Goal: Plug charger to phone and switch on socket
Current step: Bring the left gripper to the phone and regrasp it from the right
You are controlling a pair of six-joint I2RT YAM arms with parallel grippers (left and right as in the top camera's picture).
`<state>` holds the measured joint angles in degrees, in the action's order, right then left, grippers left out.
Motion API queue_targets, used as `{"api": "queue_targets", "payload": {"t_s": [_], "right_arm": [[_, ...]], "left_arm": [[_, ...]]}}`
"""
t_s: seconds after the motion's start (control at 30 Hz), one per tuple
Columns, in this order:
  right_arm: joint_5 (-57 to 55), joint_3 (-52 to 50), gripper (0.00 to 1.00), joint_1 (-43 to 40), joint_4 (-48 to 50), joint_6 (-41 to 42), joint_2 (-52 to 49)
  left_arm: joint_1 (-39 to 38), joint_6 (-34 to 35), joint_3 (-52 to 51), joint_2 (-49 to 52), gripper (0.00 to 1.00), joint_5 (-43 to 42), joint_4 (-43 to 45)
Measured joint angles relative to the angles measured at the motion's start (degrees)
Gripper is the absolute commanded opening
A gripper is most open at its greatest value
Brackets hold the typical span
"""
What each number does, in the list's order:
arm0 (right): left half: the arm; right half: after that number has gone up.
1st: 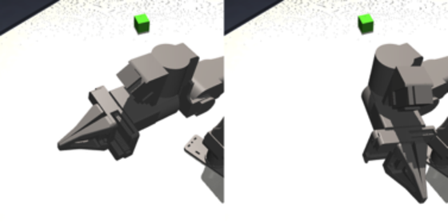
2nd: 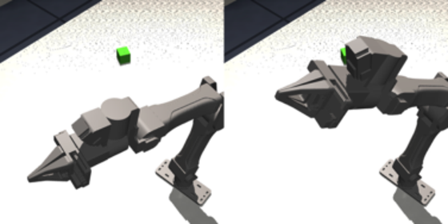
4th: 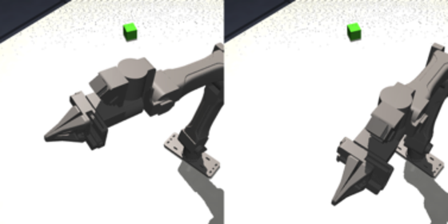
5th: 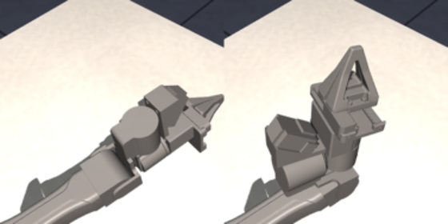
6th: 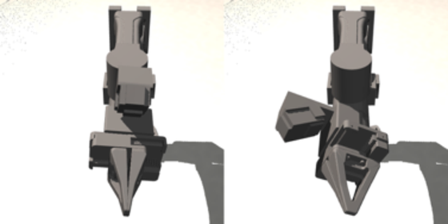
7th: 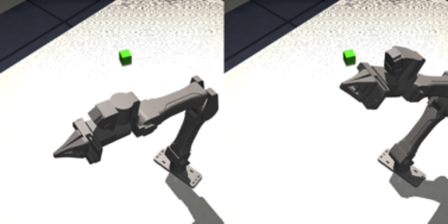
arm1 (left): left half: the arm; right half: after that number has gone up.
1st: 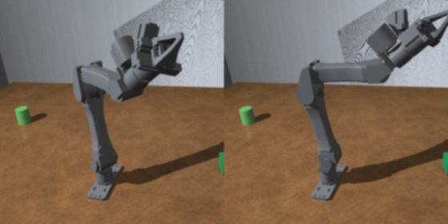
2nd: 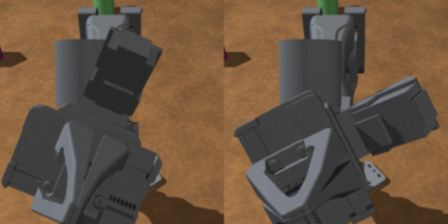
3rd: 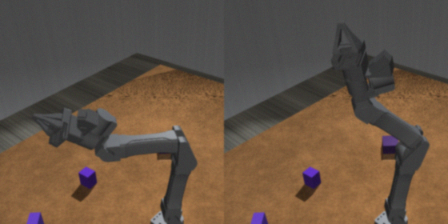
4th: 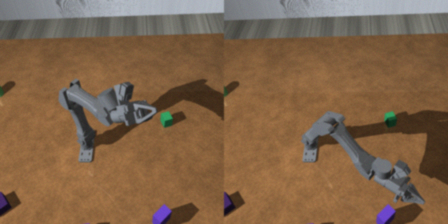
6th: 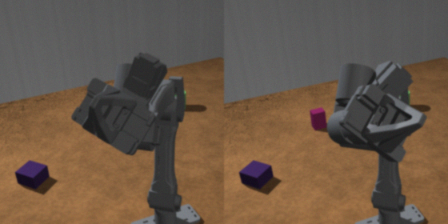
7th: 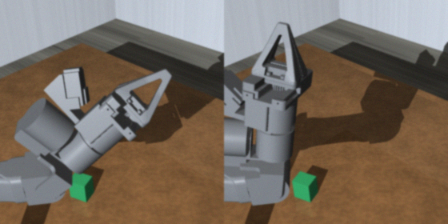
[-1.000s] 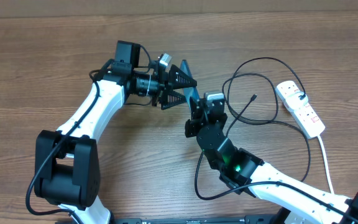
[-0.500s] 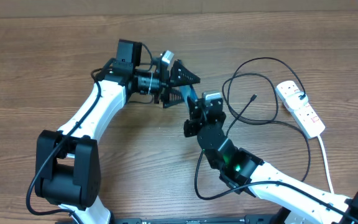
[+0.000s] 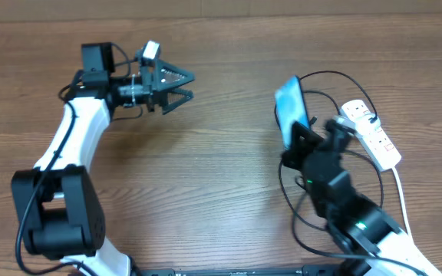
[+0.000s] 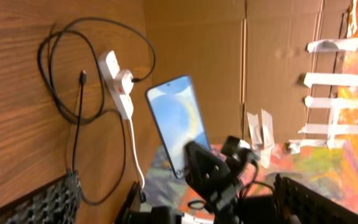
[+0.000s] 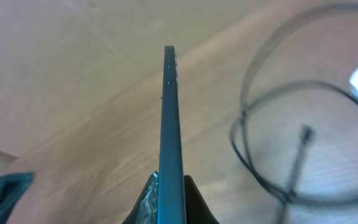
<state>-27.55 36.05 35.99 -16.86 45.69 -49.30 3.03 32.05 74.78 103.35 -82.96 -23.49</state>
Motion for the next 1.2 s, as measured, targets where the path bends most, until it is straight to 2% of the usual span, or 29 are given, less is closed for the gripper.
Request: {"api": "queue_targets", "payload": {"t_s": [0.13,0.27,0.37,0.5,0.63,0.83,0.93,1.2], "right_arm": [[5.2,0.0,0.04,-3.5,-6.8,4.8,4.1],[9.8,-0.2,0.04,-4.0,-7.9,6.9,3.8],[13.2,-1.4,0.04,-4.1,-3.8,8.9,2.4],[18.8,-4.4,0.04,-4.1,7.7,14.4,-3.1],[24.9,-5.5,0.04,-4.1,19.4,20.4,-12.2],[33.6,-5.8,0.04,-4.1,29.8,28.4,-21.6],[37.5,-5.8,0.04,-4.1,32.8,33.2,-23.8],[41.9,-5.9,0.04,-4.1,35.7,42.0,-24.5]], "left_arm": [[1.8,-8.5,0.4,-6.0,1.00,2.6,-14.8],[4.5,-18.9,0.7,-15.7,0.99,11.3,-36.3],[7.2,-23.8,0.7,-22.8,1.00,19.9,-47.7],[10.8,-27.6,0.7,-29.7,0.99,29.8,-52.7],[12.8,-25.2,-3.6,-31.9,1.00,32.6,-44.1],[11.9,-15.9,-17.2,-31.7,1.00,25.5,-17.8],[9.7,-7.5,-23.2,-31.5,0.99,24.0,-8.3],[0.9,17.3,-32.3,-31.3,1.00,27.7,6.6]]}}
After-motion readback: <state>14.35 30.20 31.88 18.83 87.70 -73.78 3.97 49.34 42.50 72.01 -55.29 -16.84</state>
